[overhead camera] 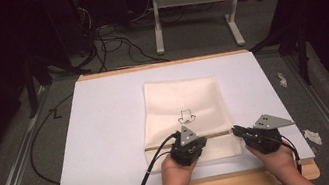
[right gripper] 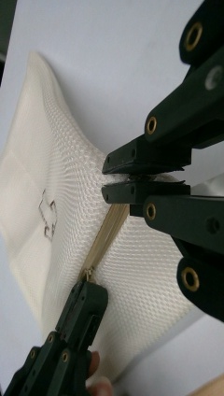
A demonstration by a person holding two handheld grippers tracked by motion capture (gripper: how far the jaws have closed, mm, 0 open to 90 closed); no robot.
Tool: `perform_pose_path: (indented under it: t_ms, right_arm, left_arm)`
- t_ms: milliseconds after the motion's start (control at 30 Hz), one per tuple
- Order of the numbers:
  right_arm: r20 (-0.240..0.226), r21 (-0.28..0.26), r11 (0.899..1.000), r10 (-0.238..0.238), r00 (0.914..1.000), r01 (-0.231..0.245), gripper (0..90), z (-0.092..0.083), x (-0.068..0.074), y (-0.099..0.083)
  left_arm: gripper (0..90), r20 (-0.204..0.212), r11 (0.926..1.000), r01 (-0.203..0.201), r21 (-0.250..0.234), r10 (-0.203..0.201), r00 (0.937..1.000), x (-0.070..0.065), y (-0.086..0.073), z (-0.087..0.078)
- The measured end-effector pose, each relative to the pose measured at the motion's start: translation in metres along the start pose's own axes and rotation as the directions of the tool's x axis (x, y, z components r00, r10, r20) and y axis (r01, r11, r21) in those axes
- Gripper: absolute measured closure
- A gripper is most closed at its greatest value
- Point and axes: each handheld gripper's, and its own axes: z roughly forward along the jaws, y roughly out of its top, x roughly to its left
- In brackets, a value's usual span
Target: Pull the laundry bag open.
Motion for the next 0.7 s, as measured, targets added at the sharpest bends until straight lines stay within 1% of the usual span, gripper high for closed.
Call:
perform_pose_path:
  t_ms: [33,100,133,167,200,233,267,300,333,367,400,433,467,500,533,567,600,633,667,700]
  right_arm:
    - [0.016,0.0,1.0,0.01,0.9998,-0.01,86.0,0.0,0.0,0.0]
    - [0.037,-0.011,1.0,0.024,0.999,-0.023,86.0,-0.003,-0.005,0.0]
    - [0.041,-0.01,0.999,0.042,0.9983,-0.041,86.0,-0.004,-0.008,-0.001]
    - [0.048,-0.018,0.999,0.047,0.9977,-0.046,86.0,-0.005,-0.011,-0.002]
    - [0.06,-0.019,0.998,0.062,0.9962,-0.061,86.0,-0.008,-0.017,-0.004]
    - [0.065,-0.02,0.998,0.067,0.9956,-0.066,86.0,-0.01,-0.02,-0.005]
    - [0.077,-0.021,0.996,0.085,0.9934,-0.083,86.0,-0.012,-0.024,-0.006]
    - [0.087,-0.022,0.995,0.094,0.9917,-0.093,86.0,-0.013,-0.027,-0.007]
    - [0.095,-0.026,0.995,0.101,0.9904,-0.099,86.0,-0.014,-0.03,-0.007]
    - [0.099,-0.029,0.994,0.106,0.9894,-0.103,86.0,-0.015,-0.033,-0.008]
    - [0.084,-0.033,0.991,0.128,0.9882,-0.126,85.8,-0.016,-0.038,-0.009]
    - [0.057,-0.027,0.991,0.132,0.9896,-0.131,85.7,-0.015,-0.039,-0.01]
    - [0.066,-0.01,0.994,0.112,0.9915,-0.112,85.7,-0.012,-0.033,-0.01]
    - [0.083,0.002,0.997,0.077,0.9936,-0.078,85.6,-0.009,-0.029,-0.009]
    - [0.092,0.01,0.998,0.063,0.9938,-0.064,85.4,-0.007,-0.027,-0.009]
    - [0.093,0.021,0.998,0.057,0.994,-0.059,85.0,-0.006,-0.026,-0.008]
    - [0.082,0.027,0.997,0.067,0.9944,-0.069,83.4,-0.005,-0.028,-0.009]
    - [0.064,0.028,0.996,0.081,0.9947,-0.083,81.2,-0.004,-0.03,-0.011]
    - [0.053,0.033,0.996,0.083,0.9952,-0.085,77.0,-0.004,-0.033,-0.013]
    - [0.05,0.032,0.995,0.093,0.9943,-0.095,70.8,-0.005,-0.036,-0.015]
  left_arm:
    - [87.7,-0.018,0.9997,0.022,0.004,-0.022,0.9996,0.009,-0.004,-0.007]
    - [87.7,-0.044,0.9974,0.071,0.011,-0.071,0.9965,0.024,-0.011,-0.018]
    - [87.7,-0.056,0.9957,0.092,0.013,-0.091,0.9943,0.031,-0.015,-0.023]
    - [87.8,-0.078,0.9928,0.117,0.027,-0.114,0.9904,0.044,-0.022,-0.035]
    - [87.7,-0.092,0.9913,0.128,0.029,-0.125,0.9879,0.05,-0.025,-0.041]
    - [87.7,-0.107,0.9889,0.144,0.036,-0.14,0.9844,0.059,-0.031,-0.052]
    - [87.7,-0.123,0.9862,0.158,0.049,-0.152,0.9808,0.066,-0.035,-0.061]
    - [87.7,-0.141,0.9846,0.165,0.057,-0.156,0.9776,0.071,-0.039,-0.068]
    - [87.7,-0.154,0.9839,0.166,0.066,-0.154,0.976,0.076,-0.043,-0.075]
    - [87.7,-0.141,0.9827,0.174,0.062,-0.164,0.9763,0.084,-0.05,-0.085]
    - [87.7,-0.113,0.9821,0.177,0.063,-0.17,0.979,0.087,-0.055,-0.091]
    - [87.6,-0.126,0.986,0.147,0.079,-0.136,0.9827,0.085,-0.06,-0.093]
    - [87.6,-0.143,0.9876,0.13,0.087,-0.117,0.9829,0.082,-0.063,-0.093]
    - [87.5,-0.142,0.9871,0.124,0.102,-0.109,0.9839,0.082,-0.064,-0.092]
    - [87.4,-0.136,0.9865,0.12,0.111,-0.104,0.9852,0.082,-0.064,-0.091]
    - [87.0,-0.128,0.9859,0.128,0.107,-0.114,0.9851,0.084,-0.063,-0.092]
    - [85.0,-0.137,0.9861,0.142,0.087,-0.129,0.9821,0.086,-0.063,-0.094]
    - [79.9,-0.143,0.9867,0.149,0.065,-0.139,0.9799,0.089,-0.063,-0.096]
    - [70.2,-0.146,0.987,0.155,0.043,-0.147,0.9783,0.091,-0.063,-0.099]
    - [61.6,-0.15,0.9866,0.162,0.018,-0.158,0.9761,0.094,-0.063,-0.102]
